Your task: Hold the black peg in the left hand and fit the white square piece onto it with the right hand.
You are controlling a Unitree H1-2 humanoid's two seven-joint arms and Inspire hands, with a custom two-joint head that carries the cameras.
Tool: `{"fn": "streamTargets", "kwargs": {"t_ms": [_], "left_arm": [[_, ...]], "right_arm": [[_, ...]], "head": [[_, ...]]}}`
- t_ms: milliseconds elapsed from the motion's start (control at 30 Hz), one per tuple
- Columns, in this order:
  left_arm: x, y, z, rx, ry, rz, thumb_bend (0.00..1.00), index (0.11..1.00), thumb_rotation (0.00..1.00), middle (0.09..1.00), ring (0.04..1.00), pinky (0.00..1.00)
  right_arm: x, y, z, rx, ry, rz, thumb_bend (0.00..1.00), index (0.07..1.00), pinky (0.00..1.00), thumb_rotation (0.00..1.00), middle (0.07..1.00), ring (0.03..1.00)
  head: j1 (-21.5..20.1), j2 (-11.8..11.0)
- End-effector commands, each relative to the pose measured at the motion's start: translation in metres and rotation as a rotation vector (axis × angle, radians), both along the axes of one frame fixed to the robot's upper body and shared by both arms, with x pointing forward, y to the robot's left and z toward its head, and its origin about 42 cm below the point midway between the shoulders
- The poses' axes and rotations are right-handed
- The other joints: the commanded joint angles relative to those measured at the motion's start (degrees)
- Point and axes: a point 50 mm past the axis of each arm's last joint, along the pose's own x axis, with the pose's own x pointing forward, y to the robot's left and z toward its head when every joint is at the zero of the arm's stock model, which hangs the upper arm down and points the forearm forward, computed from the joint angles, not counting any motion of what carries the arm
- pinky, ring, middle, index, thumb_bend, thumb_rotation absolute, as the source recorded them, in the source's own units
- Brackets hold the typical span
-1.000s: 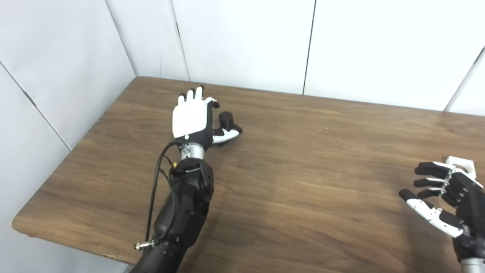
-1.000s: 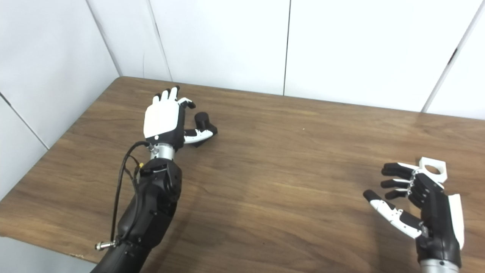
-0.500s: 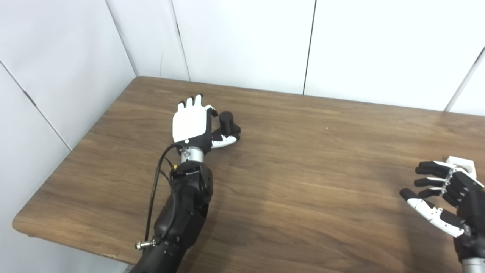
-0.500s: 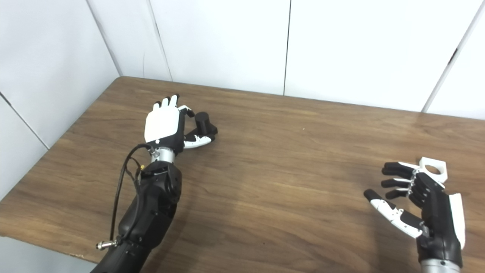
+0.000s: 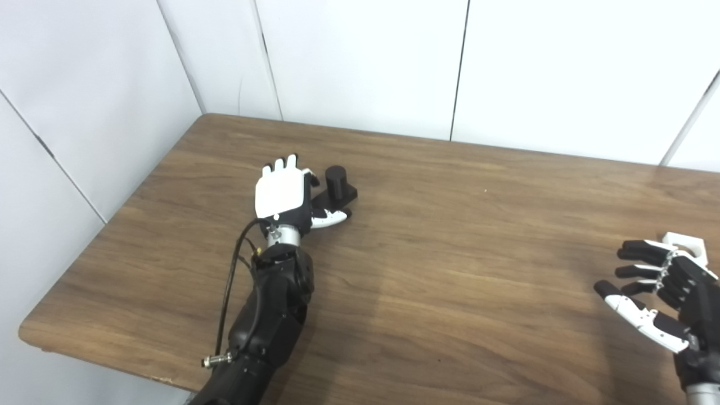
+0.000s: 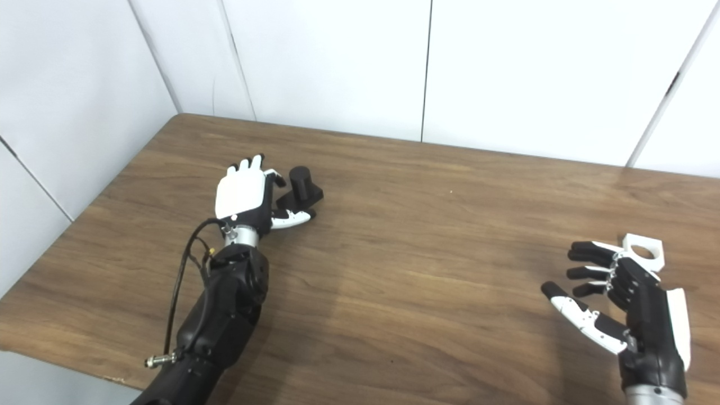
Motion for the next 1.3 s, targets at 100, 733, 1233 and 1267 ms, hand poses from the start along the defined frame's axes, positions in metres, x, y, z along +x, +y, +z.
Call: {"fn": "streamTargets", "kwargs": {"t_ms": [100,733,1233,1267], "left_arm": [[0.019,0.009,0.016,0.029,-0.036,0.001,0.91,0.642,0.47,1.000,1.000,1.00],[0.031,0.013,0.010,0.019,0.052,-0.078,0.78,0.591,0.45,0.946,1.000,1.00],[0.031,0.011,-0.003,0.049,0.185,-0.140,0.70,0.568,0.42,0.905,0.986,1.00],[0.031,0.011,-0.003,0.049,0.189,-0.141,0.69,0.564,0.40,0.901,0.984,1.00]], "right_arm": [[-0.001,0.004,0.014,-0.004,-0.073,0.016,0.53,0.628,0.44,0.00,0.640,0.565],[-0.007,0.007,0.016,-0.001,-0.075,-0.006,0.50,0.625,0.46,0.00,0.653,0.594],[-0.008,0.003,0.017,-0.010,-0.094,-0.012,0.44,0.605,0.46,0.00,0.650,0.601],[-0.007,0.003,0.017,-0.010,-0.098,-0.011,0.43,0.606,0.45,0.00,0.648,0.597]], "head": [[-0.36,0.12],[-1.22,0.40],[-1.53,0.83],[-1.53,0.83]]}}
